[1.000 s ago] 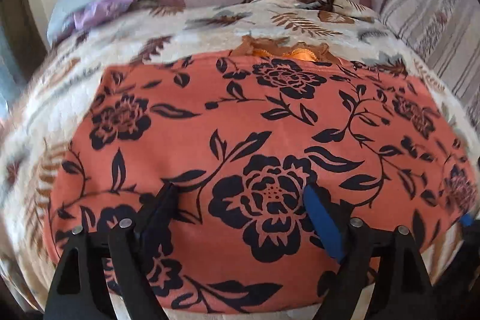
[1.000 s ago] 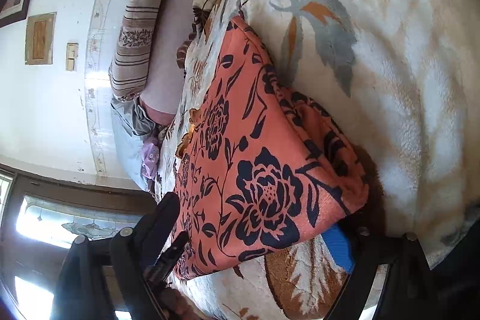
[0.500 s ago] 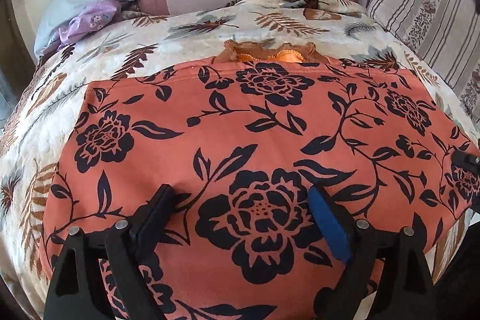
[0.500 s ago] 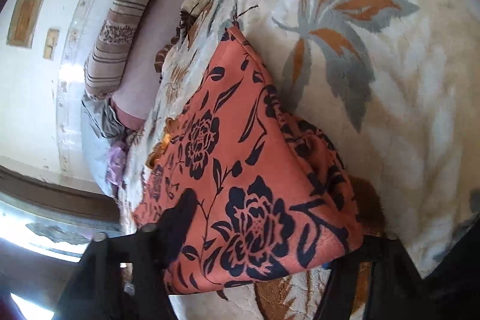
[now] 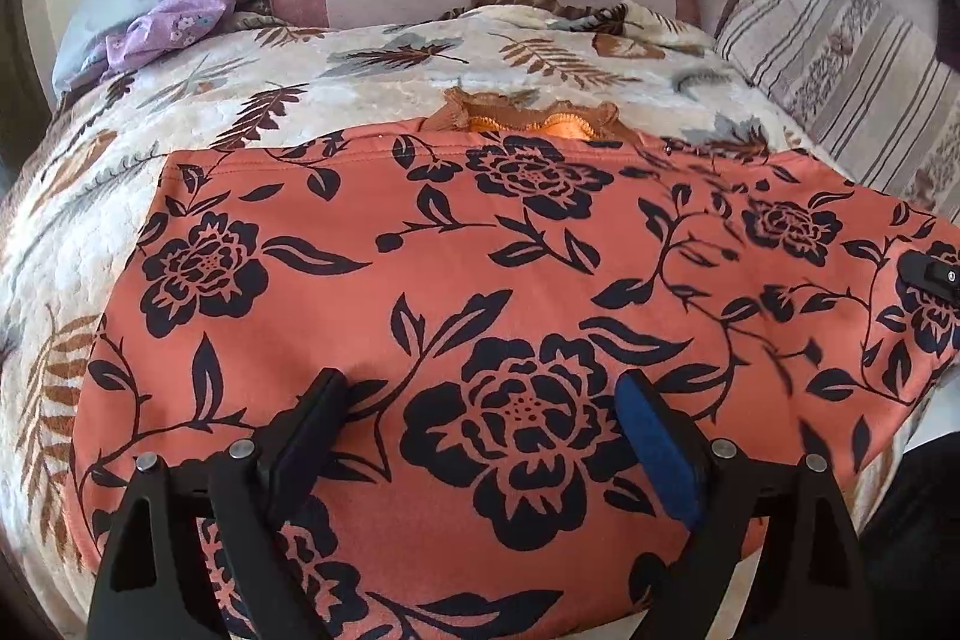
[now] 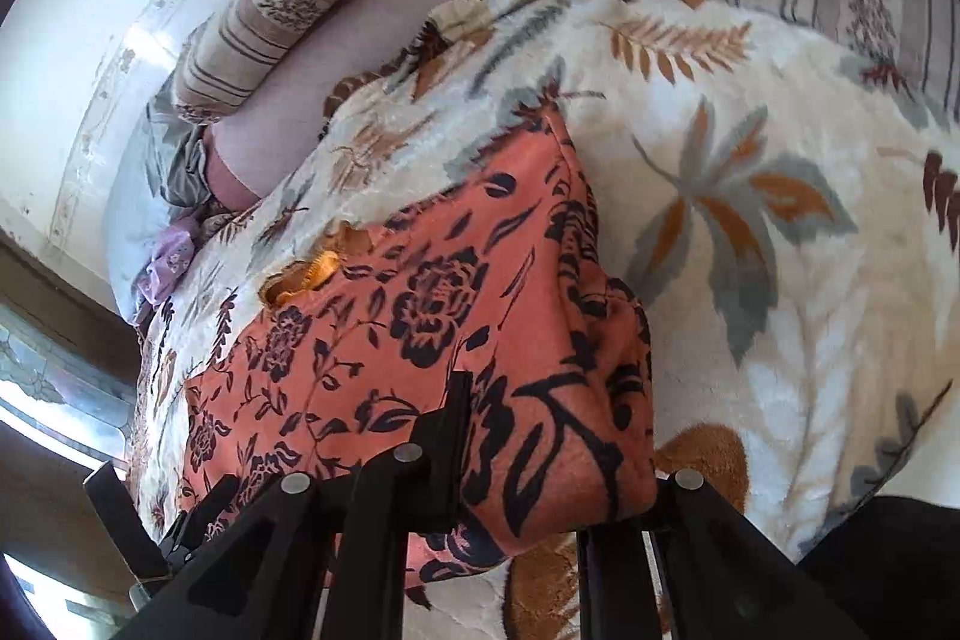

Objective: Fold small clothes

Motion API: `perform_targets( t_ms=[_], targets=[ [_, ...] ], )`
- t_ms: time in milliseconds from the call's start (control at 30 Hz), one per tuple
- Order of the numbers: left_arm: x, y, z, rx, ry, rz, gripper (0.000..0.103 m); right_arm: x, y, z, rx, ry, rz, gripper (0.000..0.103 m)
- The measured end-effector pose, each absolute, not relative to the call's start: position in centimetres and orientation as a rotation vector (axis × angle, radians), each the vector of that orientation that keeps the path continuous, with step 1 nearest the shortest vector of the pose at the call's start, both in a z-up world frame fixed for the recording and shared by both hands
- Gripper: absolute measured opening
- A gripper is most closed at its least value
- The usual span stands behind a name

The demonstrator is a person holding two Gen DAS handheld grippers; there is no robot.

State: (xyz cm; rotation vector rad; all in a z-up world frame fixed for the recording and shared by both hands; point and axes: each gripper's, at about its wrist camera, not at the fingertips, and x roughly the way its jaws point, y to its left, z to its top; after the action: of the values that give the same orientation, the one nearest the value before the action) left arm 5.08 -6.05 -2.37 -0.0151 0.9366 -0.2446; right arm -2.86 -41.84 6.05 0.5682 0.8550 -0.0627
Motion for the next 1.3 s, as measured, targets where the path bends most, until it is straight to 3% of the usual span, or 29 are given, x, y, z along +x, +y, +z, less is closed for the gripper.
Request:
perform_targets(
  t_ms=[200,367,467,900,933,967,1000,1033,1067,1300],
  targets=[
    [5.1,5.2,1.7,-0.463,0.745,-0.119,0.091,-2.1,-31.0,12.4,0.293,0.705,0.129,0.013],
    [5.1,12.0,0.3,-0.745,0.764,-0.091,0.09,-0.1,-21.9,5.6,0.119,0.87,0.294,0.013],
    [5.6,11.5,-0.7,-0.798,0.823,-0.179,0.09,0.8,-20.8,0.5,0.168,0.972,0.344,0.013],
    [12.7,0.4,-1.0,-0.636,1.125,-0.405,0.09,-0.6,-22.5,2.6,0.27,0.868,0.409,0.012],
    [13.2,-0.4,-0.8,-0.616,1.123,-0.419,0.081,-0.9,-22.3,2.8,0.252,0.857,0.413,0.012],
    [13.9,-1.2,-0.8,-0.592,1.142,-0.435,0.061,-1.1,-22.2,3.0,0.238,0.849,0.416,0.012],
    [14.6,-1.7,-1.0,-0.576,1.179,-0.436,0.049,-1.3,-22.1,3.0,0.223,0.843,0.418,0.012],
    [15.2,-2.2,-1.4,-0.556,1.211,-0.429,0.024,-1.6,-22.0,3.1,0.207,0.837,0.416,0.012],
    [15.5,-2.6,-1.5,-0.532,1.22,-0.429,0.017,-1.8,-21.9,3.2,0.191,0.829,0.414,0.012],
    [13.0,0.6,4.8,-0.434,0.965,-0.526,0.015,-2.5,-19.6,6.8,0.144,0.757,0.458,0.013]
  ],
)
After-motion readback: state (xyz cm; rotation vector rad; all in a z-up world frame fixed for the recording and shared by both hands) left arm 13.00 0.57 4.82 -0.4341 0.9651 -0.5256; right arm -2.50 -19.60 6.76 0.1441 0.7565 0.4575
